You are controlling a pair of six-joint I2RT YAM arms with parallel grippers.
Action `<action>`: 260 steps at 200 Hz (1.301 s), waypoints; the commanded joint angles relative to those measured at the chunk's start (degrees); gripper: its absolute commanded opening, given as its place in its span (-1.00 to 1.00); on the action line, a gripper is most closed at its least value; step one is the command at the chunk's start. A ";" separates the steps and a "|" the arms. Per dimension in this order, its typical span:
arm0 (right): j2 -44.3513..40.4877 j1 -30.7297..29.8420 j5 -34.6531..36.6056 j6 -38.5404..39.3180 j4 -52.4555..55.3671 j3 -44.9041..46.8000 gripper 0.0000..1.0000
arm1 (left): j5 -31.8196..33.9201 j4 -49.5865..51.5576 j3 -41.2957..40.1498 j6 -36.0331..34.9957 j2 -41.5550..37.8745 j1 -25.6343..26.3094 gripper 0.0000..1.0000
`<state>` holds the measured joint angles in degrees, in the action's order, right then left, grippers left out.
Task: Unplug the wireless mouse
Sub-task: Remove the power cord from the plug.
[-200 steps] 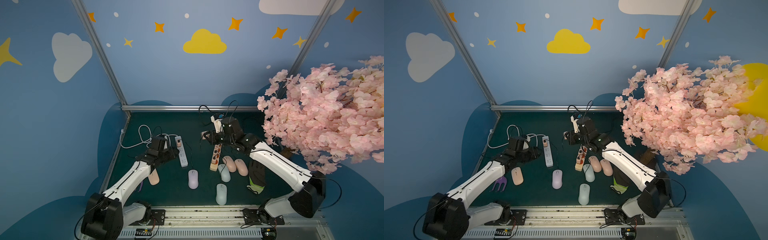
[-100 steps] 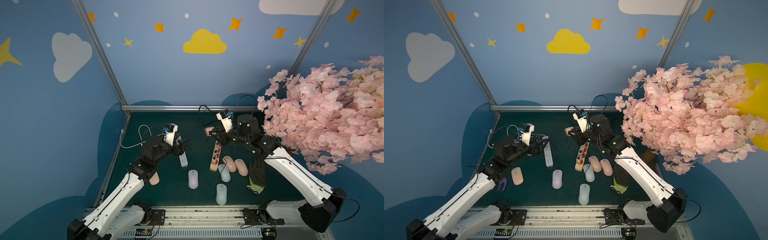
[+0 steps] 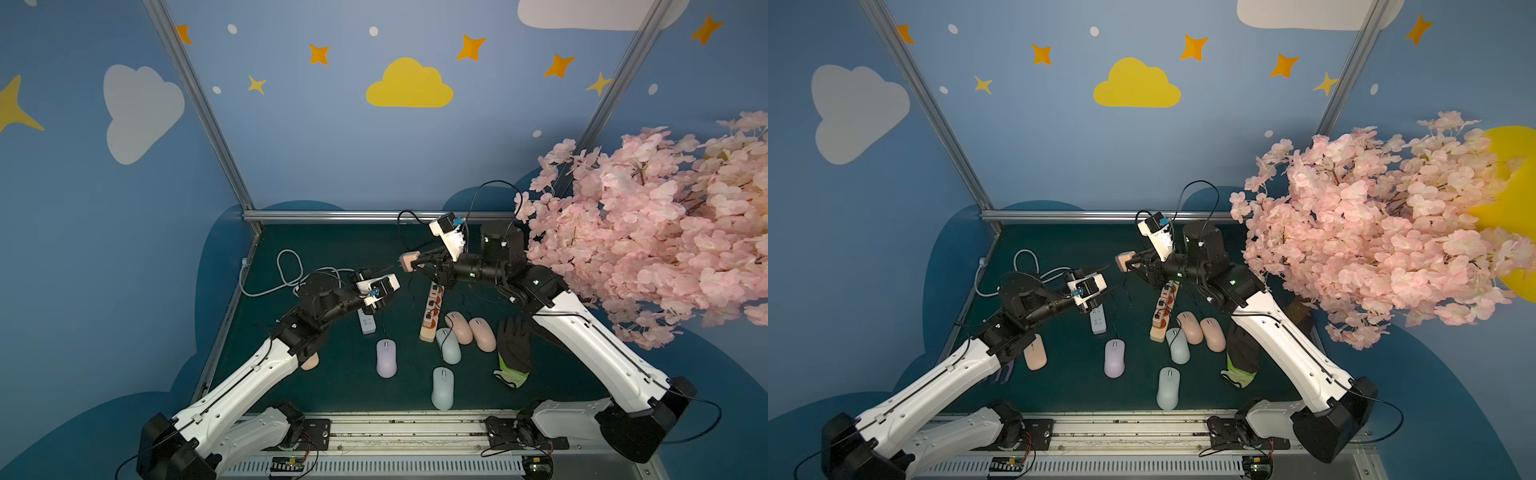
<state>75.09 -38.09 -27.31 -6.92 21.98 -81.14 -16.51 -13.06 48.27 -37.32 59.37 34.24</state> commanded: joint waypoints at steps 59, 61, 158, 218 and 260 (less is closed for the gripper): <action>3.43 -1.28 -4.37 -0.98 1.45 -3.69 -0.80 | 0.53 -5.32 2.18 -0.47 1.74 0.23 0.17; 3.47 -1.35 -4.47 -0.99 1.41 -3.74 -0.80 | 0.46 -5.36 2.18 -0.41 1.78 0.22 0.17; 4.70 -2.91 -7.71 -2.07 0.73 -4.74 -0.75 | 0.41 -5.17 2.03 -0.58 3.02 0.30 -0.02; 5.59 -3.14 -7.68 -2.08 1.84 -5.44 -0.73 | 0.52 -5.53 1.74 -0.91 2.35 0.30 -0.33; 4.27 -3.13 -5.47 -2.24 0.92 -4.89 -0.24 | -0.06 -5.96 0.88 0.34 1.87 0.30 -0.93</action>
<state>80.36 -40.51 -33.04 -9.47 24.14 -84.55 -15.90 -17.28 49.01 -38.65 62.24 34.30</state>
